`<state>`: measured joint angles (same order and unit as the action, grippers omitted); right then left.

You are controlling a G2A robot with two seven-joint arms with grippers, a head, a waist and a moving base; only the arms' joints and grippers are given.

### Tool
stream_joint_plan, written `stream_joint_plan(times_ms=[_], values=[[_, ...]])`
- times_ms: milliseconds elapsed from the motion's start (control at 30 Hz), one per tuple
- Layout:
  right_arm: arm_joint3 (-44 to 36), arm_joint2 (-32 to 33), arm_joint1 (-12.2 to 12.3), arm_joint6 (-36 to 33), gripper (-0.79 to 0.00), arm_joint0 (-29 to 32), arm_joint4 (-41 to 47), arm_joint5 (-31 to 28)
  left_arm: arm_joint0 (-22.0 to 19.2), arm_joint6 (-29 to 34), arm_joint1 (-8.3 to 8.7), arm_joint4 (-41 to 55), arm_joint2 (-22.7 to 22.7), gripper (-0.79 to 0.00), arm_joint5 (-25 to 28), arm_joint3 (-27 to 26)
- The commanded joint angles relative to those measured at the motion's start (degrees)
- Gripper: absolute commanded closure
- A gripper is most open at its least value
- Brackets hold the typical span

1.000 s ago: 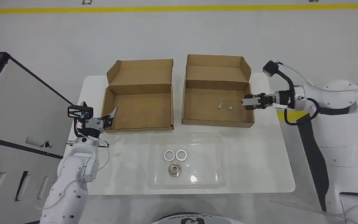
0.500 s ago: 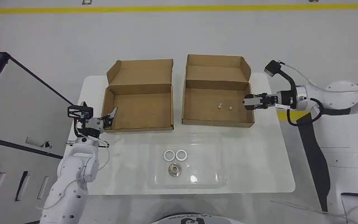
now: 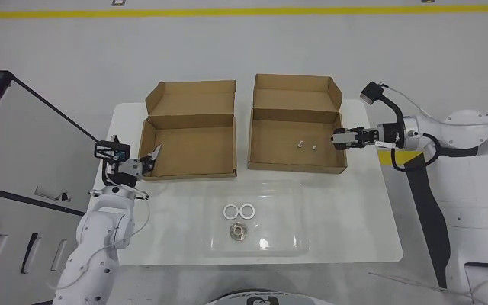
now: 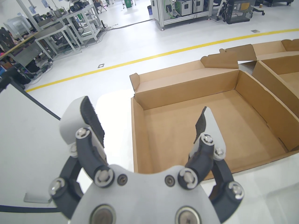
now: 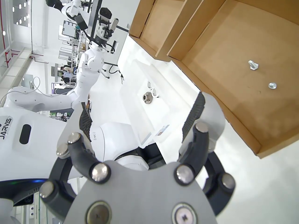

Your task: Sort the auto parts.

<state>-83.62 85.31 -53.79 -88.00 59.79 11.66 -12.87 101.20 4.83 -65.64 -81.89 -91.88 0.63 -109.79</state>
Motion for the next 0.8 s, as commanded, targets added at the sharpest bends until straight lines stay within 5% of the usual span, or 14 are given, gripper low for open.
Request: stream_joint_plan(times_ms=[0, 267, 533, 767], values=[[0.0, 0.0, 0.0, 0.0, -0.785, 0.0, 0.0, 0.0, 1.2, 4.3, 0.03, 0.0, 0.0, -0.785, 1.2, -4.1], [0.0, 0.0, 0.0, 0.0, -0.785, 0.0, 0.0, 0.0, 5.8, 18.4, 0.45, -4.7, 1.3, -0.785, 8.6, -18.4], [0.0, 0.0, 0.0, 0.0, -0.785, 0.0, 0.0, 0.0, 7.9, 27.1, 0.3, -2.0, 3.7, -0.785, 10.4, -24.7], [0.0, 0.0, 0.0, 0.0, -0.785, 0.0, 0.0, 0.0, 9.2, 25.6, 0.36, -1.9, 4.9, -0.785, 12.8, -24.9]])
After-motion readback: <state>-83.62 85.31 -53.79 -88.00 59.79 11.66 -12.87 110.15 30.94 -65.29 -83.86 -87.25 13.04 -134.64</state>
